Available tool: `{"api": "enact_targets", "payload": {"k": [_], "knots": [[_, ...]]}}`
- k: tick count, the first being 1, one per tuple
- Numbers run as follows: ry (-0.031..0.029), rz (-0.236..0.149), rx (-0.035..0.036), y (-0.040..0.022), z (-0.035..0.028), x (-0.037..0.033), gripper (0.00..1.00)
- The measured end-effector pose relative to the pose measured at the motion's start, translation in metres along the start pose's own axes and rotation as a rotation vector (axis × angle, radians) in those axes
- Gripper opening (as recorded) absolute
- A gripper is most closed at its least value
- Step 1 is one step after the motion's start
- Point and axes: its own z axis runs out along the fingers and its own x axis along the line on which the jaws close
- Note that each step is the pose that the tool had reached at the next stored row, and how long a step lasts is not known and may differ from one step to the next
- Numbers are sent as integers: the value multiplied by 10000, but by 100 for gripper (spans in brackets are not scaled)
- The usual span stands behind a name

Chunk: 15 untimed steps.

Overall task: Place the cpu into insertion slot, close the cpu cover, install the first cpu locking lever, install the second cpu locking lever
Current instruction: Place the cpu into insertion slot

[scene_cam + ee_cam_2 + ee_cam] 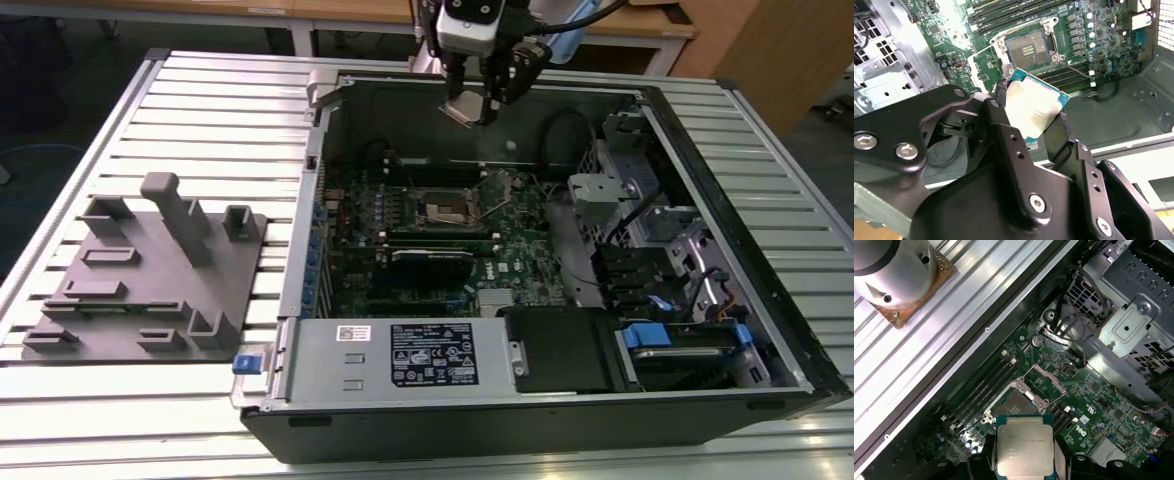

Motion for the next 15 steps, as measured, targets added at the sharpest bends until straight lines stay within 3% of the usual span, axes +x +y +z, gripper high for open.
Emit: {"api": "enact_targets", "payload": {"k": [15], "knots": [[-18,192,-2,0,1,0,54]]}}
